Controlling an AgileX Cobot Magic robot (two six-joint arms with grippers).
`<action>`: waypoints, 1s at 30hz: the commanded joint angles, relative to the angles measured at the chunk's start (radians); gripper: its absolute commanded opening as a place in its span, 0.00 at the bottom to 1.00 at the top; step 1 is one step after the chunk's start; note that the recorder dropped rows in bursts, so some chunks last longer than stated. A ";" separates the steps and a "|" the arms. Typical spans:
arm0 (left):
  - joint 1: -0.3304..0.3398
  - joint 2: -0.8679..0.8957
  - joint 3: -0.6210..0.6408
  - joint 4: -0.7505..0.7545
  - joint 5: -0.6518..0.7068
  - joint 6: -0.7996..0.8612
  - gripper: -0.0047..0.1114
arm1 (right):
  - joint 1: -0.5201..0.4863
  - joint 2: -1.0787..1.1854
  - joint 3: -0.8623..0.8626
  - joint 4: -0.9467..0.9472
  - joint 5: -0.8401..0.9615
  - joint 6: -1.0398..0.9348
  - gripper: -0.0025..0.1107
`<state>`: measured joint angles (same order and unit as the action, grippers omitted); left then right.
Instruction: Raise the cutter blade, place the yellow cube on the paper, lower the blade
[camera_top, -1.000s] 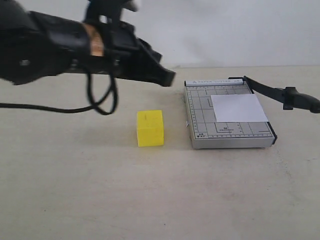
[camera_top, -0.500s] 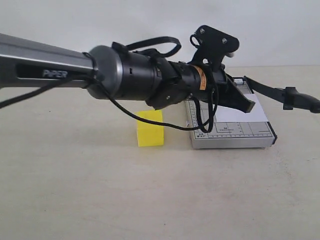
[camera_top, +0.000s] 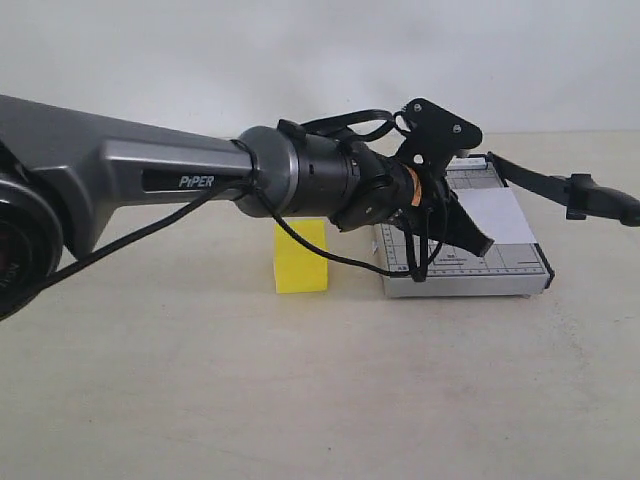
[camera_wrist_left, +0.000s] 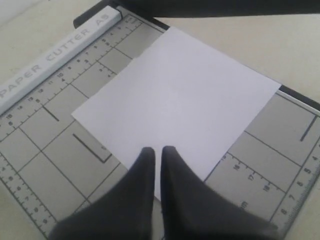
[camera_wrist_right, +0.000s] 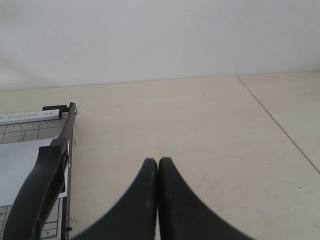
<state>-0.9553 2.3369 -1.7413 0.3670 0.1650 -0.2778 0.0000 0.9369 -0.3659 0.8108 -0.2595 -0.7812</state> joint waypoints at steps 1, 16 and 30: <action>-0.003 0.026 -0.022 -0.010 -0.004 0.036 0.08 | -0.001 -0.008 0.005 -0.002 0.002 0.003 0.02; -0.003 0.145 -0.177 -0.097 0.092 0.125 0.08 | 0.000 -0.008 0.005 -0.007 0.002 0.020 0.02; -0.003 0.219 -0.294 -0.729 0.223 0.768 0.08 | 0.000 -0.008 -0.061 -0.007 0.139 0.024 0.02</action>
<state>-0.9553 2.5117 -1.9943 -0.3296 0.2997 0.4529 0.0002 0.9369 -0.4103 0.8108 -0.1708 -0.7561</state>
